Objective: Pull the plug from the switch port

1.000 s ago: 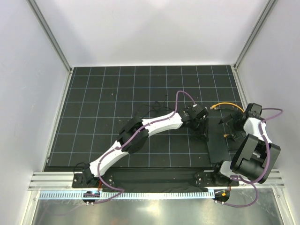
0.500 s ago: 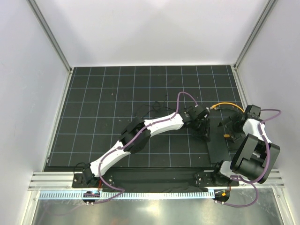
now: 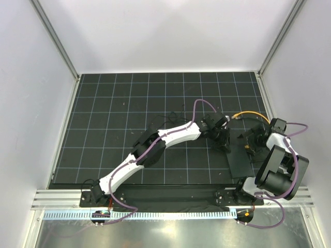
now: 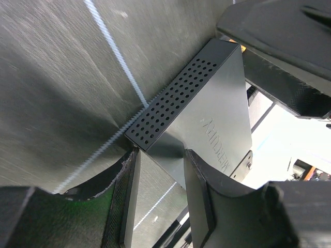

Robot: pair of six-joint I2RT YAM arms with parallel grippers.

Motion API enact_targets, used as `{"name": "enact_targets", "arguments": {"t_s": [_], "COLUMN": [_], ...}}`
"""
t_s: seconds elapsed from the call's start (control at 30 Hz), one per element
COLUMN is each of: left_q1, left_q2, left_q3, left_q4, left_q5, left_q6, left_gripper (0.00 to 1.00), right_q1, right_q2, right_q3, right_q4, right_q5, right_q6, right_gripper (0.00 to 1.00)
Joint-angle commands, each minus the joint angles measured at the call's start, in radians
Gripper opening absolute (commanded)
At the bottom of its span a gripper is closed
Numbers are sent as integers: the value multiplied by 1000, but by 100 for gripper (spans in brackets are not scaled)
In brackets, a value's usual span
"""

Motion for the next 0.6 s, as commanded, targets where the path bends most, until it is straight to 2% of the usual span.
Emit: {"name": "enact_targets", "arguments": {"t_s": [0.0, 0.2, 0.3, 0.57], "left_q1": [21, 42, 49, 49], "left_q2": [16, 39, 36, -37], "left_q3": [46, 98, 102, 17], "left_q4": [82, 99, 90, 67], "left_q5": [44, 63, 60, 53], "left_q6": [16, 17, 17, 19], "left_gripper": [42, 43, 42, 42], "right_q1": [3, 3, -3, -58], "right_q2": [23, 43, 40, 11], "right_q3": [-30, -60, -45, -66], "right_q4": [104, 211, 207, 228], "right_q5": [-130, -205, -189, -161], "right_q6": [61, 129, 128, 101], "right_gripper": [76, 75, 75, 77]}}
